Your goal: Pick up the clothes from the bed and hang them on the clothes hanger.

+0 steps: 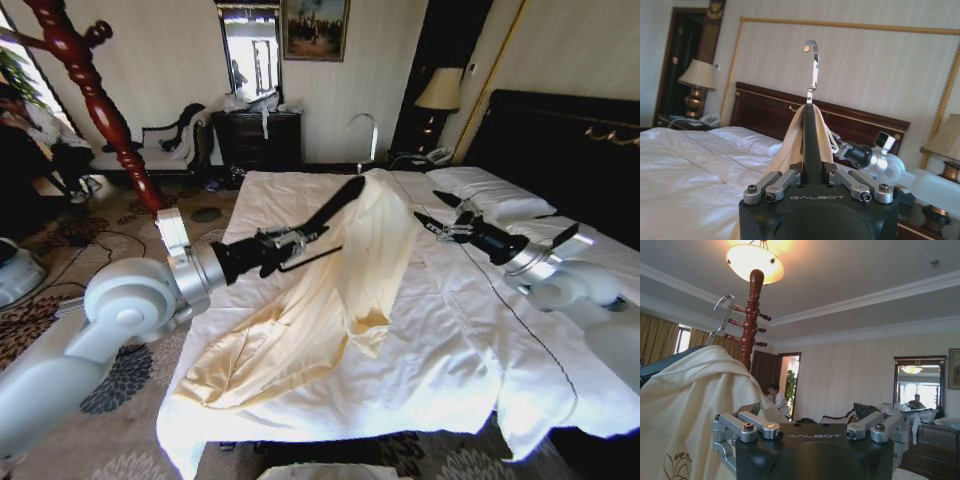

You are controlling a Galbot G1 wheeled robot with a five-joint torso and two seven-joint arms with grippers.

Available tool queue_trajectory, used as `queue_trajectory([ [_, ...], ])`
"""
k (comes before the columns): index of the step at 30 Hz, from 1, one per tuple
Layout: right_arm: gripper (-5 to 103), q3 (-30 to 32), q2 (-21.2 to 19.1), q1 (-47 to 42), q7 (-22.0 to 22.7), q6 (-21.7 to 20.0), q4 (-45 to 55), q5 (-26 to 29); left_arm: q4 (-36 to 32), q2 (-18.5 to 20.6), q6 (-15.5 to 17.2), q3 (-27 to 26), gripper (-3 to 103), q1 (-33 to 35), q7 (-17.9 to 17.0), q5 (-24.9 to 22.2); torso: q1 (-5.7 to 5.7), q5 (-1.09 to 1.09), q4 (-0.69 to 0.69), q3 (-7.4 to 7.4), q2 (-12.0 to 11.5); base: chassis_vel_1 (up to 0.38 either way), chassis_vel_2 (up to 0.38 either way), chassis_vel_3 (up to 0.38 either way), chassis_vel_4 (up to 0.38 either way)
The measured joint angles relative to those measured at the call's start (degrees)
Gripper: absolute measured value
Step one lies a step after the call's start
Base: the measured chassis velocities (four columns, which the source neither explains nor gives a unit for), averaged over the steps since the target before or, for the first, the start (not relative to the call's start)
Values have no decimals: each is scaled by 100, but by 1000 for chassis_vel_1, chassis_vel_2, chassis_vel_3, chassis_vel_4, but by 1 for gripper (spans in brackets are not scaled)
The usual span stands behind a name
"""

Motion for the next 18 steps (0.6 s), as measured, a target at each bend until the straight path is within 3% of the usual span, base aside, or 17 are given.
queue_trajectory([
  [8,100,22,-143,-1,-757,-44,-313,-84,-137,34,110,104,18,27,128,5,0,-1,0,0,0,0,0,0,0],
  [12,100,30,-260,1,-1513,-123,-475,-280,-203,70,129,130,18,4,180,-20,0,-1,0,0,0,0,0,0,0],
  [18,100,-29,-296,0,-1791,-195,-411,-497,-213,54,131,164,18,-26,202,-37,0,-1,0,0,0,0,0,0,0],
])
